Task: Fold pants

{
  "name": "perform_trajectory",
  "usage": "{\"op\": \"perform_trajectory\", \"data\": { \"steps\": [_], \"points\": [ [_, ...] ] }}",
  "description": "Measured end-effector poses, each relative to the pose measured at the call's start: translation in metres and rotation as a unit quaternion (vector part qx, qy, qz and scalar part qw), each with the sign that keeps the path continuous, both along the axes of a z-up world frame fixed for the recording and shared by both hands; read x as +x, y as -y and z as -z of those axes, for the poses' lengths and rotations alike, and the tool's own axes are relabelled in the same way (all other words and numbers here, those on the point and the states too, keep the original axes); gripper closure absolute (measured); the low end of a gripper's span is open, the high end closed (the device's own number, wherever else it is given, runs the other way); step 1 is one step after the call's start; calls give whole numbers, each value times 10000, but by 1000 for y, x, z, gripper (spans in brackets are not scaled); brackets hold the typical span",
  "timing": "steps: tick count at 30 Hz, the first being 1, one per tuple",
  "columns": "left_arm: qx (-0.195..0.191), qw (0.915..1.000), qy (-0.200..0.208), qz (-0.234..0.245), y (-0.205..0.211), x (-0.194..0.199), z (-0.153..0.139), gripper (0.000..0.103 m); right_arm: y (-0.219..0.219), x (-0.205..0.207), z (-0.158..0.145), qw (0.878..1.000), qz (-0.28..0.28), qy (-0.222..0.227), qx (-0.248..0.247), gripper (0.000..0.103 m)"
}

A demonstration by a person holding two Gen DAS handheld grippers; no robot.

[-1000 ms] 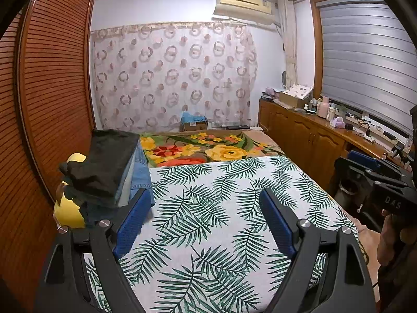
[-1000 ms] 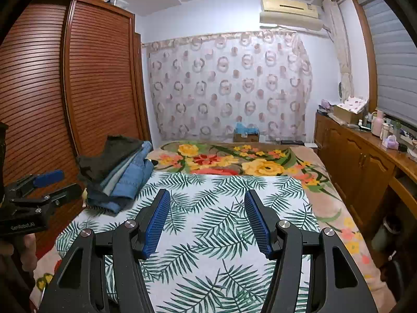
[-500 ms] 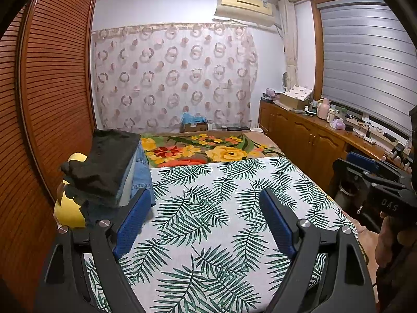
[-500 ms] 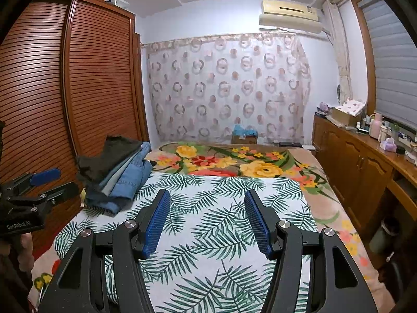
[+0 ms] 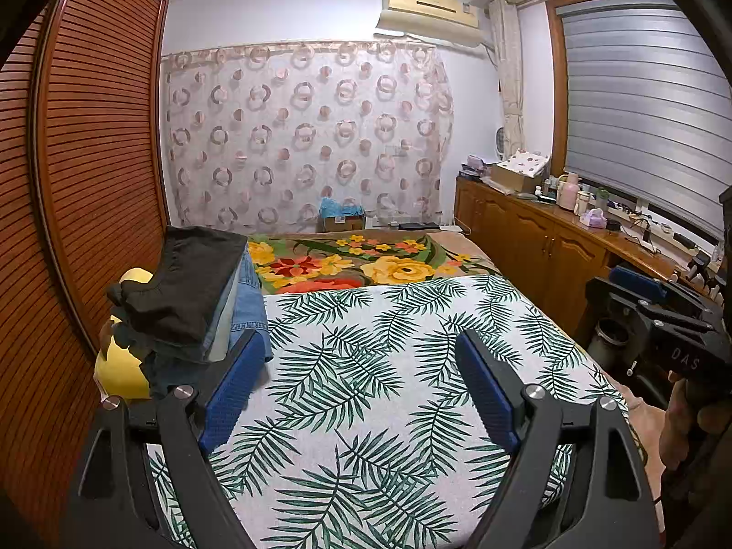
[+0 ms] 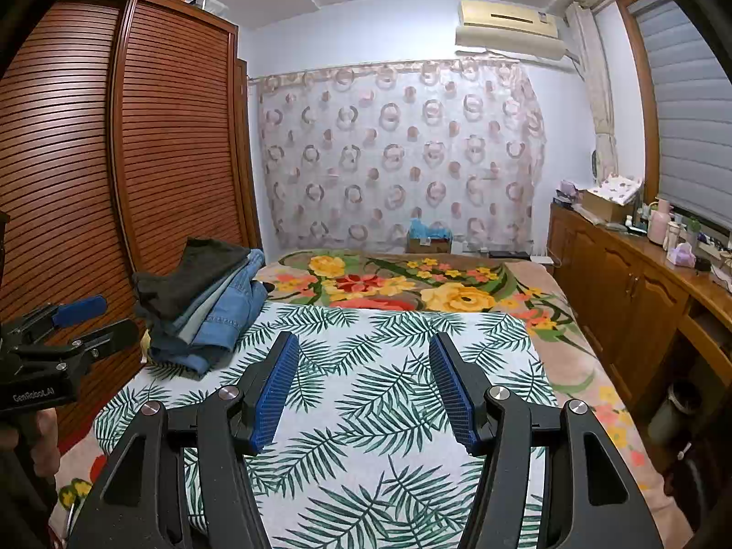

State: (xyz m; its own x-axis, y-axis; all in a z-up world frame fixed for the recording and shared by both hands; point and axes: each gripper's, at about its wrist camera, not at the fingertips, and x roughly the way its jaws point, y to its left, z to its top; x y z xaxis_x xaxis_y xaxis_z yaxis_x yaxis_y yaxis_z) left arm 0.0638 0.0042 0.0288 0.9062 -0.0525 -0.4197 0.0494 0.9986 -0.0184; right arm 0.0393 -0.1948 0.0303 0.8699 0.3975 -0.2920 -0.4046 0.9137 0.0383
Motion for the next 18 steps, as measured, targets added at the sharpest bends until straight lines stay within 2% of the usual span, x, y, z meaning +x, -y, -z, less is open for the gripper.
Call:
{"op": "perform_trajectory", "data": {
  "steps": [18],
  "points": [
    [15,10000,50,-8,1,-3,0,17,0,-1,1,10000,-6,12,-7,42]
  ]
}}
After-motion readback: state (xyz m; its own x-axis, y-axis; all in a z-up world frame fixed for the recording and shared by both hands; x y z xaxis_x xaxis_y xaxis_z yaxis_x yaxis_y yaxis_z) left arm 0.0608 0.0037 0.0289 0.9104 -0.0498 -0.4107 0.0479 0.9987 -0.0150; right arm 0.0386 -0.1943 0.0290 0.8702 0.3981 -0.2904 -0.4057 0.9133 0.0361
